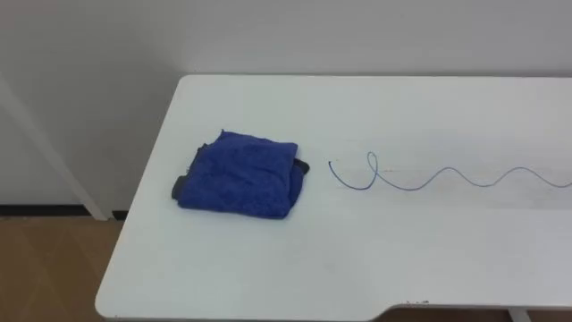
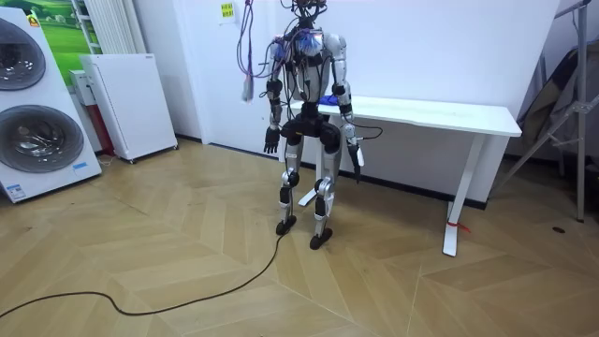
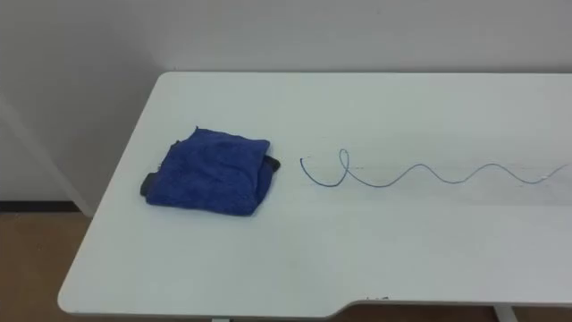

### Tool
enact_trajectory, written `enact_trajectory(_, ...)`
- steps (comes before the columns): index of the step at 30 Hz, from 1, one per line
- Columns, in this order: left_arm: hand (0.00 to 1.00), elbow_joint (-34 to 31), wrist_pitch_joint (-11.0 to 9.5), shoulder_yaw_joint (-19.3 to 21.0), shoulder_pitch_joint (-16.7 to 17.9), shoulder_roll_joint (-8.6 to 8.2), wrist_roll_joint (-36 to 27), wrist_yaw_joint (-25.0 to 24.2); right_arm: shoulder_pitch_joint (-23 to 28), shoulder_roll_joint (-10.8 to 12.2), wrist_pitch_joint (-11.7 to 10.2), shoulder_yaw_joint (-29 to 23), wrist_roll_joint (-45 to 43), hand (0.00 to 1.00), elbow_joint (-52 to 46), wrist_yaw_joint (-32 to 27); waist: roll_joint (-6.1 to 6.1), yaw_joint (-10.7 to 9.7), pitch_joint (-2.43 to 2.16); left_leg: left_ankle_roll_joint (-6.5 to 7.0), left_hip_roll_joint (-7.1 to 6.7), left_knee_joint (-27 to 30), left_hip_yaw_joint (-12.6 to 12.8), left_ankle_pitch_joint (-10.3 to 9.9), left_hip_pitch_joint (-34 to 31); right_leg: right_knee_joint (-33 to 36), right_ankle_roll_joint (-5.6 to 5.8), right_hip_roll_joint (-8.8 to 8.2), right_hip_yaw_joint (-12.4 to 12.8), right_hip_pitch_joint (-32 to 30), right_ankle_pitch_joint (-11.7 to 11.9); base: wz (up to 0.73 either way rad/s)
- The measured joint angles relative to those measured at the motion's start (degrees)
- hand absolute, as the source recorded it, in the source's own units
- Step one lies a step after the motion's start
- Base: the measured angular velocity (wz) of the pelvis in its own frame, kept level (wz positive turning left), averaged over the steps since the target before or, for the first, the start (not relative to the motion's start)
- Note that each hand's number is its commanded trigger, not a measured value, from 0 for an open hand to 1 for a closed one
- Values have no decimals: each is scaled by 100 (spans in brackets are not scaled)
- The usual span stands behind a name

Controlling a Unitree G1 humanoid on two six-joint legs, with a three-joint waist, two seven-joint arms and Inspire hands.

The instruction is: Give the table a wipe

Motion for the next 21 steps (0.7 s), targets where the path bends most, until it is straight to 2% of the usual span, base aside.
enact_trajectory(13,0,45,-4,5,-89,-4,-27,-74,-153,-2,-4,32,101,0,59,61,5,8,5,0,-2,35,10,0,-6,4,0,-4,16,9,0,0)
enact_trajectory(18,0,164,-4,15,-87,-25,-49,-72,-55,9,-4,12,713,0,87,50,1,-2,6,0,-4,35,27,0,-8,-9,1,-8,18,11,-1,0)
enact_trajectory(21,0,151,-3,91,-57,-22,-112,-75,17,-4,2,-306,1543,0,193,-73,13,-27,8,0,-5,36,24,0,-8,-18,1,-7,41,7,-1,0)
